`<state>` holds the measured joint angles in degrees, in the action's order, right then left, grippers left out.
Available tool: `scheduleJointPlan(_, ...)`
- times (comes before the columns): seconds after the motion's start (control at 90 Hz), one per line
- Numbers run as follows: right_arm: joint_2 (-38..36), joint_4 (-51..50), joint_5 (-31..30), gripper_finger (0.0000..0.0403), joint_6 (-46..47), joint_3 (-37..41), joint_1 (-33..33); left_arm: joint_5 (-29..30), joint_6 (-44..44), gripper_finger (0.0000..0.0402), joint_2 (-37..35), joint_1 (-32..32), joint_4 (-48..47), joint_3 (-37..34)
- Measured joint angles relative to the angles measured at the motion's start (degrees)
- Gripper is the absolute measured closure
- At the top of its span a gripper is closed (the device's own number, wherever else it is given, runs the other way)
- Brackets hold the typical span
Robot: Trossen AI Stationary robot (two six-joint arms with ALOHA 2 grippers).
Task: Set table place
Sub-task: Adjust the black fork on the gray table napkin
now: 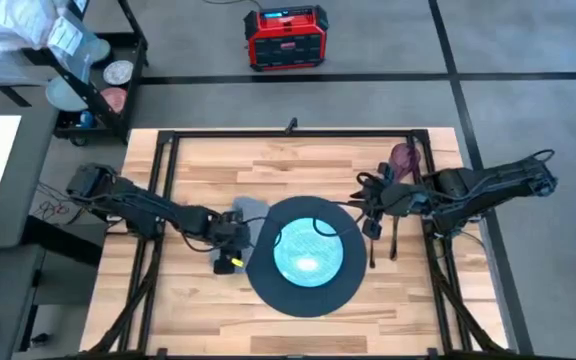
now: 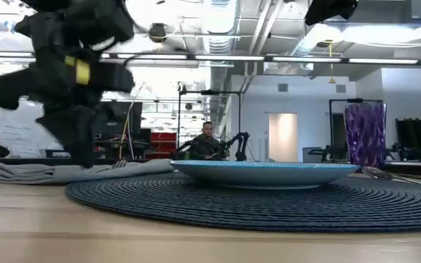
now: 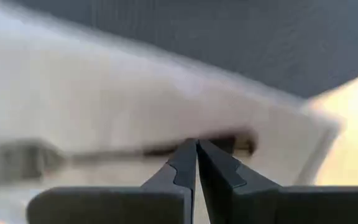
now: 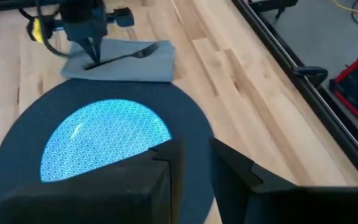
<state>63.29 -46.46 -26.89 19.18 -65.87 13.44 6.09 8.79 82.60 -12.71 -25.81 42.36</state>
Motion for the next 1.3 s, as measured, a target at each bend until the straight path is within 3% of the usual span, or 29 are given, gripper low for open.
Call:
scheduleJointPlan(0.156, 0.0, 0.1, -0.1, 0.0343, -0.1, 0.0, -0.2, 1.8, -0.8, 0.0401, -1.2, 0.1, -0.2, 0.1)
scheduleJointPlan(0.656, 0.0, 0.2, -0.2, 0.0343, -0.1, 0.0, -0.2, -0.7, 1.0, 0.0401, 1.1, 0.1, -1.0, -0.3)
scheduleJointPlan(0.922, 0.0, 0.2, -0.2, 0.0343, -0.1, 0.0, -0.2, -2.2, 2.2, 0.0401, 1.1, 0.1, 6.6, -4.4)
scheduleJointPlan(1.3, 0.0, 0.3, -0.2, 0.0343, 0.3, 0.0, 0.0, -0.8, 7.2, 0.0401, -2.2, -2.6, -2.8, -4.8)
